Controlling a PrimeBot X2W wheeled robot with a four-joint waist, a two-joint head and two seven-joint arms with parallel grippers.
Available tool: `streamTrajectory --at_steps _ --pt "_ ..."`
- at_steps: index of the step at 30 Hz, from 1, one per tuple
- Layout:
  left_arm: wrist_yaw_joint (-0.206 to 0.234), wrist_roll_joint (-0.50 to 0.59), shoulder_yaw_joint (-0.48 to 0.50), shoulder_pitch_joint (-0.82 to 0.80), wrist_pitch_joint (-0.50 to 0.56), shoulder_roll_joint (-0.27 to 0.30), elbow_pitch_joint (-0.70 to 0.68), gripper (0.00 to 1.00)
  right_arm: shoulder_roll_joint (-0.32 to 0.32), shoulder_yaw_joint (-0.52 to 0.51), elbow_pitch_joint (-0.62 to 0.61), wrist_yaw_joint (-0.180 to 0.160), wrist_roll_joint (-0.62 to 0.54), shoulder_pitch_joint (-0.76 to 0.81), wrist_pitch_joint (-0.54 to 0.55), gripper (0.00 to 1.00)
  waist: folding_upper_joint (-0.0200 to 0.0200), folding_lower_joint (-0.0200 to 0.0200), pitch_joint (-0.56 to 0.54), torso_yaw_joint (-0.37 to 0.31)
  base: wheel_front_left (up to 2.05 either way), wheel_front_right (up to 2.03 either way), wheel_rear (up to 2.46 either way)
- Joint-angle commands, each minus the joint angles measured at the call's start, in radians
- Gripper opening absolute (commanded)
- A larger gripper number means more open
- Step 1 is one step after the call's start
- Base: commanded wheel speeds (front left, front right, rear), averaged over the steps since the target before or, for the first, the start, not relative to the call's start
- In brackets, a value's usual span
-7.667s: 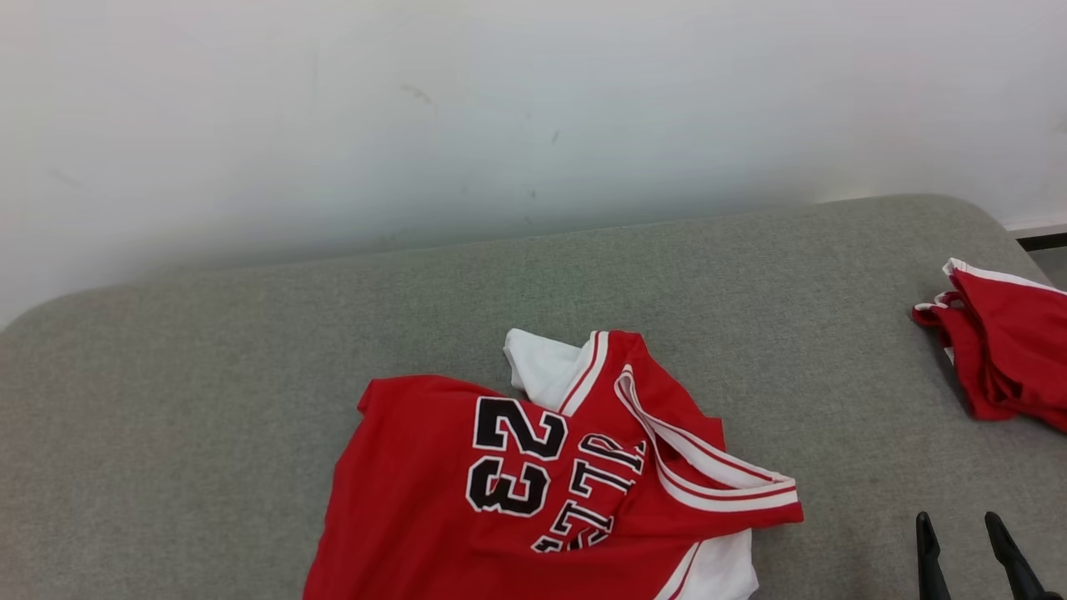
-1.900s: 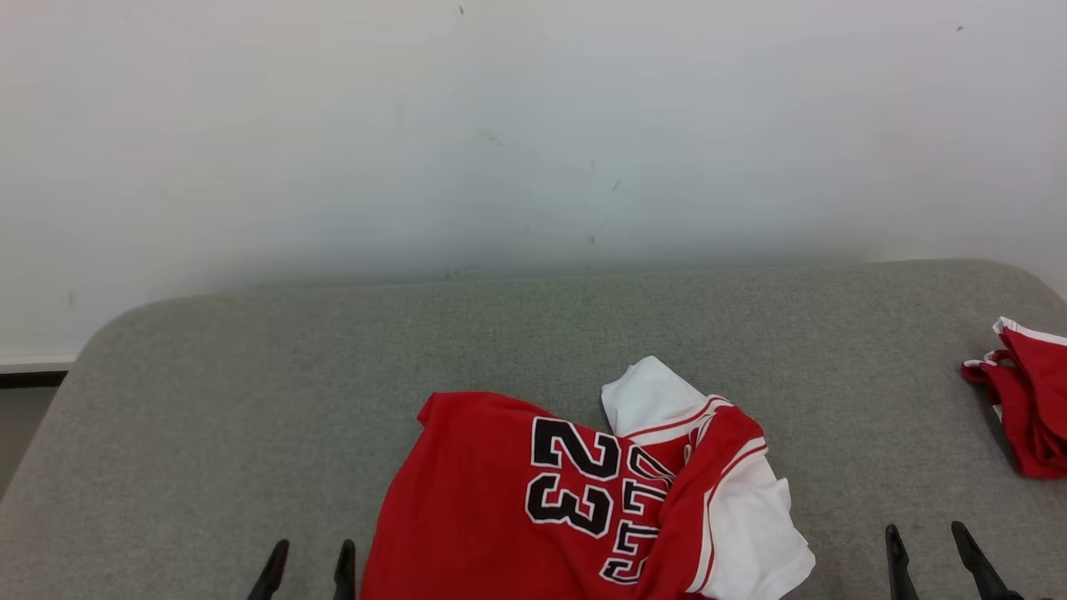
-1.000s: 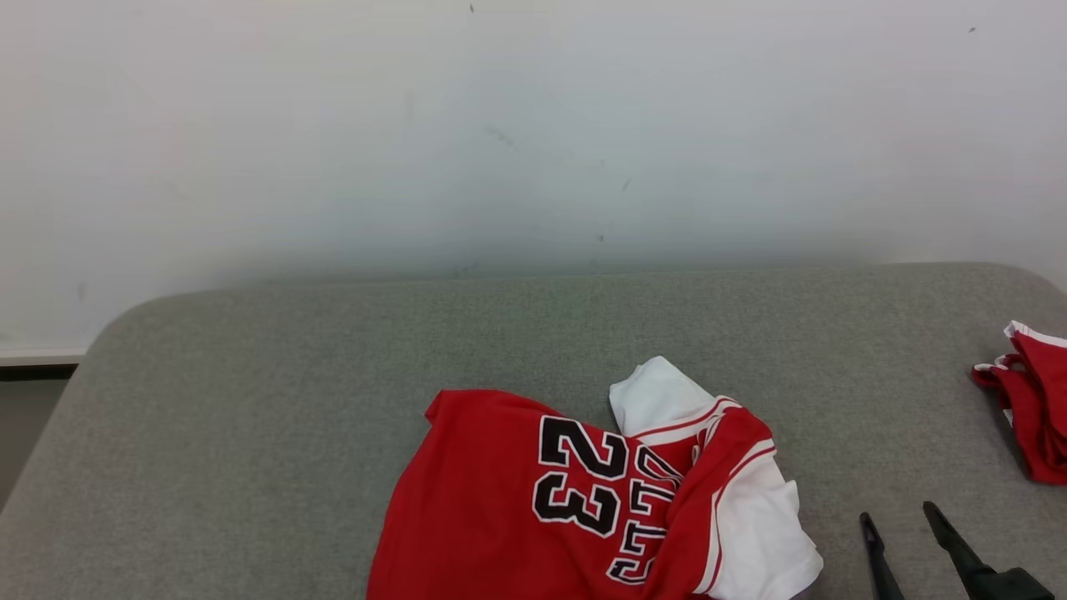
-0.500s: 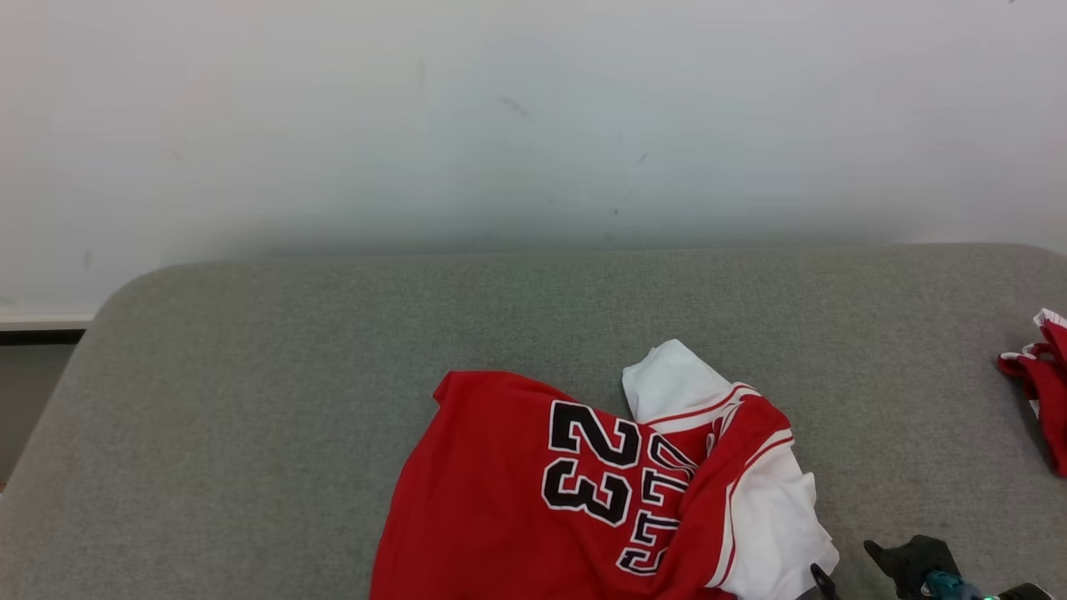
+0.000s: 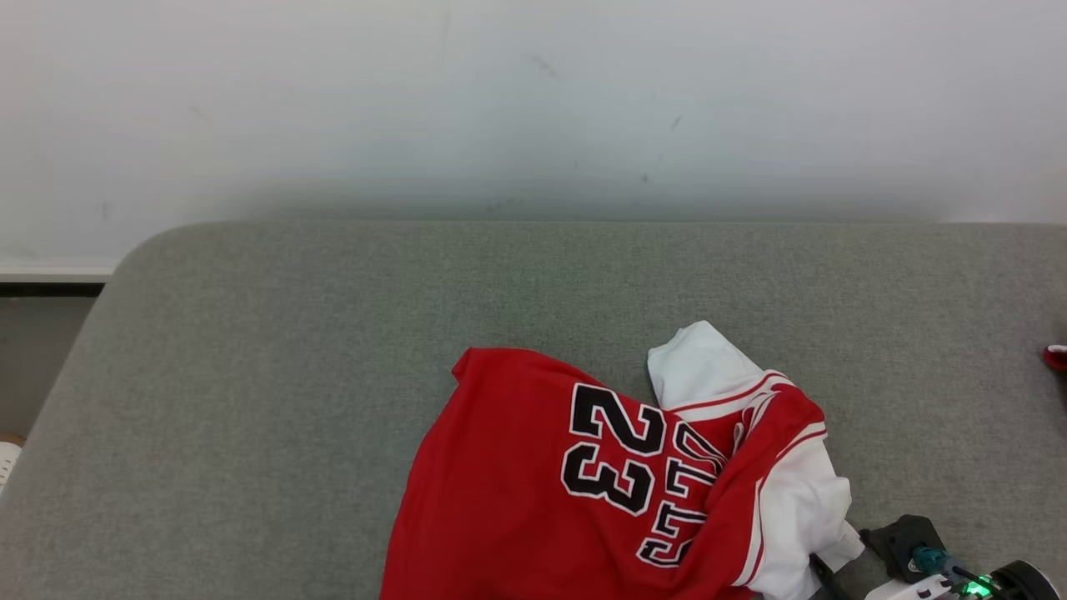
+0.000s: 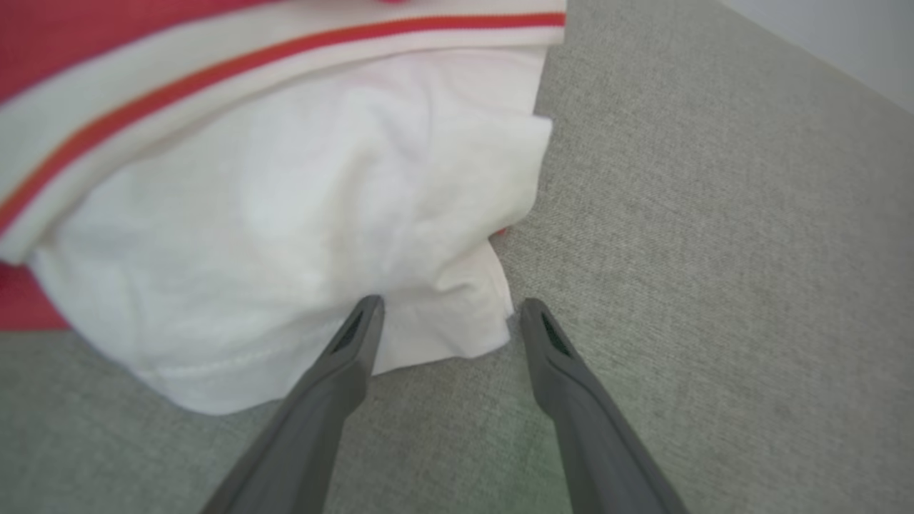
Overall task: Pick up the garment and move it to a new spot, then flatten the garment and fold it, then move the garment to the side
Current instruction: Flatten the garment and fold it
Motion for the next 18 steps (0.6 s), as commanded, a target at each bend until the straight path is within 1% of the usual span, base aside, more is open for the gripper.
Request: streamTrajectory --at_steps 1,10,18 --pt "-0.003 -0.009 -0.002 -0.013 -0.001 0.003 0.003 1.0 -0.004 0.009 0.015 -0.003 0.005 -0.008 0.0 1.0 -0.0001 0.0 0.005 0.004 0.0 0.0 0.0" --pt "-0.005 -0.022 -0.014 -0.021 -0.007 0.008 0.015 1.0 -0.006 0.036 0.049 -0.003 0.014 -0.028 -0.013 1.0 -0.0001 0.0 0.026 0.004 0.0 0.0 0.0" --pt "-0.006 -0.03 -0.027 -0.05 -0.01 0.008 0.049 1.0 0.006 0.05 0.069 -0.003 0.023 -0.043 -0.029 1.0 -0.0001 0.0 0.043 -0.018 0.0 0.0 0.0"
